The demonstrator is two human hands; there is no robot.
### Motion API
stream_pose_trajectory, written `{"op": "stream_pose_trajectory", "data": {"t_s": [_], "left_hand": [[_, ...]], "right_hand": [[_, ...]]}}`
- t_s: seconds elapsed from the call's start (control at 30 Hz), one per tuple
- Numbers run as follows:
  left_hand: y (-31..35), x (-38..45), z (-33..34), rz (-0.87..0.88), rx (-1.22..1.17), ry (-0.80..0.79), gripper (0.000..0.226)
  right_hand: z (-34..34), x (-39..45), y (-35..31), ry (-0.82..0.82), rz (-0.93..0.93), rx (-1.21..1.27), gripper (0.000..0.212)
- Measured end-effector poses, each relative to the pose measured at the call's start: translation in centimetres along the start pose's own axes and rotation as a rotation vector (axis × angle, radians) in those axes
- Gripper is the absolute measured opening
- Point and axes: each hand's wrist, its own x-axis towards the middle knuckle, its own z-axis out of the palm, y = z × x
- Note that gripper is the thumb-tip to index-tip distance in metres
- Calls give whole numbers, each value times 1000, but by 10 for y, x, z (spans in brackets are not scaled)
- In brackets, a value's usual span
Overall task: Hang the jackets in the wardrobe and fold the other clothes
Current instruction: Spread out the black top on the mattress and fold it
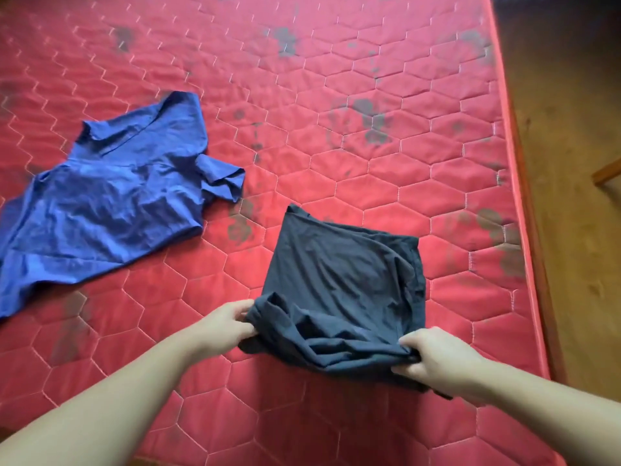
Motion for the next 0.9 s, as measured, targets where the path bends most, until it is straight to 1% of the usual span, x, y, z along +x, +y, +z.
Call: {"op": "stream_pose_trajectory", "data": {"t_s": [0.1, 0.13, 0.23, 0.3, 0.33, 0.37, 0.4, 0.43, 0.47, 0.5, 0.53, 0.57, 0.6, 0.67, 0.73, 0.77, 0.83, 0.9], "left_hand": [[22, 27, -2, 54, -27, 145, 30], [29, 37, -3, 62, -36, 196, 30], [49, 70, -7, 92, -96, 334, 27], [61, 96, -11, 127, -149, 430, 22], [65, 108, -13, 133, -170, 478, 21], [66, 121, -15, 124, -179, 519, 26], [66, 130, -14, 100, -166, 554, 40], [64, 136, -11, 72, -97, 603, 56], [61, 139, -6, 71, 51, 667, 65], [56, 140, 1, 116, 258, 734, 68], [53, 139, 11, 197, 478, 775, 67], [50, 140, 20, 290, 666, 763, 65], [50, 142, 29, 364, 810, 713, 65], [51, 154, 42, 413, 988, 580, 68], [55, 172, 51, 397, 1088, 492, 72], [58, 181, 53, 387, 1120, 475, 72], [61, 197, 52, 350, 1135, 463, 67], [57, 211, 45, 311, 1128, 471, 65]], "right_hand": [[-20, 26, 15, 56, 102, 320, 15], [-27, 35, 18, 81, 133, 433, 11], [-42, 64, 33, 210, 224, 703, 9], [-52, 83, 40, 341, 267, 856, 16], [-56, 92, 43, 412, 290, 887, 18], [-58, 99, 45, 479, 327, 861, 21], [-58, 104, 47, 538, 394, 762, 33], [-54, 106, 48, 588, 452, 609, 47], [-48, 105, 46, 634, 462, 440, 57], [-37, 102, 44, 687, 410, 292, 62], [-24, 100, 42, 721, 324, 163, 63], [-7, 99, 39, 736, 233, 67, 64], [8, 98, 35, 738, 153, 5, 64], [29, 105, 21, 700, 47, -35, 64], [37, 123, 4, 658, 1, -57, 62], [39, 135, -3, 659, -9, -85, 61], [35, 158, -8, 653, 3, -141, 61], [31, 176, 5, 621, 35, -190, 61]]}}
